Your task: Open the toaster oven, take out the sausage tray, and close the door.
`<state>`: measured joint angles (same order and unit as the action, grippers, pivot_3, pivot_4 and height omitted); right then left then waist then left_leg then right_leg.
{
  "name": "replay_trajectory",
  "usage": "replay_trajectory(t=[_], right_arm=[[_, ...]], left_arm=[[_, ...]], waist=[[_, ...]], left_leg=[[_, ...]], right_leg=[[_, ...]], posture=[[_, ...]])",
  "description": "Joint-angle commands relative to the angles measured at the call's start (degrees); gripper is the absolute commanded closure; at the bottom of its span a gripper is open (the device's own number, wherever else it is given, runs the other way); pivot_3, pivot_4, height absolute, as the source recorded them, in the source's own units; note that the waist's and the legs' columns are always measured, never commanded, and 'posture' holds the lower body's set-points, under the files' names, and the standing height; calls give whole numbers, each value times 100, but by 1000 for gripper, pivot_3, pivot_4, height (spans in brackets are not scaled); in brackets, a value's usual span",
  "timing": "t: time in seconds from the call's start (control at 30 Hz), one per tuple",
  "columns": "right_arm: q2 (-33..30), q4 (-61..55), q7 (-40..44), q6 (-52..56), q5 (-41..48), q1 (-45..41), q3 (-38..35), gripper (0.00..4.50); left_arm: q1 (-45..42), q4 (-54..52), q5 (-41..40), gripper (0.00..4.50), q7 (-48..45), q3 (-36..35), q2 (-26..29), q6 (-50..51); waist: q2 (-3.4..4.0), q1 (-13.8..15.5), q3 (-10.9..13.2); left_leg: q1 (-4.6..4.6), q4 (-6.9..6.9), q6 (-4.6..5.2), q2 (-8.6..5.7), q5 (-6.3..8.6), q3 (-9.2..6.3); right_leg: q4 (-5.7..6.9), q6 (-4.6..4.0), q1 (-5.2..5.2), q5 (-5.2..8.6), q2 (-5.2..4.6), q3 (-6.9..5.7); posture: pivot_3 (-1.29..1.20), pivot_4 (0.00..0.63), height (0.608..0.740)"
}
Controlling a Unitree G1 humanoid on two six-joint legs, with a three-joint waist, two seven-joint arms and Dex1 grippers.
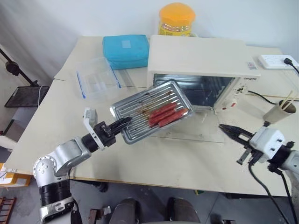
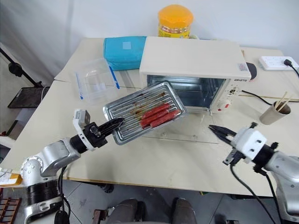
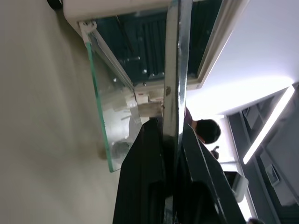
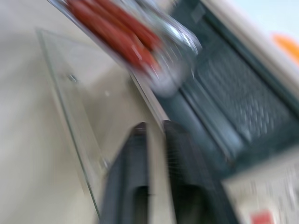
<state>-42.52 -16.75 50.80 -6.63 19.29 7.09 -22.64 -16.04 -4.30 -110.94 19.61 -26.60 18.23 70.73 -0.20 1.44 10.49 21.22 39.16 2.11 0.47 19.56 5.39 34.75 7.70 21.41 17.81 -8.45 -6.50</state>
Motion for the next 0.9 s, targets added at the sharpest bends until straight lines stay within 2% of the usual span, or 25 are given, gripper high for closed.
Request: replay_trajectory(t=[0.03, 0.27, 0.53, 0.7, 0.9], right_arm=[[-197, 663, 341, -21, 358, -93, -347, 4476], [-666, 2168, 978, 518, 460, -764, -43, 4476], [-545, 2793, 1614, 912, 477, -1452, 679, 4476], [-480, 3013, 1827, 863, 436, -1683, 856, 4476], [-429, 3231, 1965, 817, 384, -1867, 984, 4476]], left_arm=[[400, -604, -206, 4500, -91, -259, -49, -406], [1340, -1451, -206, 4500, 86, -557, -475, -1225], [2400, -2606, -206, 4500, 135, -257, -946, -2198], [3370, -3250, -206, 4500, -265, 76, -687, -2750], [4463, -3554, -206, 4500, -811, 128, -412, -3262]], waist=[[0, -8, 0], [1, -37, -1], [5, -79, -3], [7, -70, -4], [10, -58, -4]], left_leg=[[-1, 0, 0, 0, 0, 1], [-7, 0, 0, 10, 0, 10], [-6, 0, 0, 13, 0, 12], [-6, 1, -3, 14, 2, 10], [0, -1, -3, 18, 6, 7]], right_leg=[[-2, 0, 0, 0, 0, 2], [-1, -2, 0, 1, 2, 39], [-11, -6, 0, 3, 0, 49], [-36, -11, -1, 5, -4, 51], [-60, -25, -2, 2, -12, 47]], posture=[[0, 150, 740], [0, 150, 740], [0, 150, 740], [0, 150, 740], [0, 150, 740]])
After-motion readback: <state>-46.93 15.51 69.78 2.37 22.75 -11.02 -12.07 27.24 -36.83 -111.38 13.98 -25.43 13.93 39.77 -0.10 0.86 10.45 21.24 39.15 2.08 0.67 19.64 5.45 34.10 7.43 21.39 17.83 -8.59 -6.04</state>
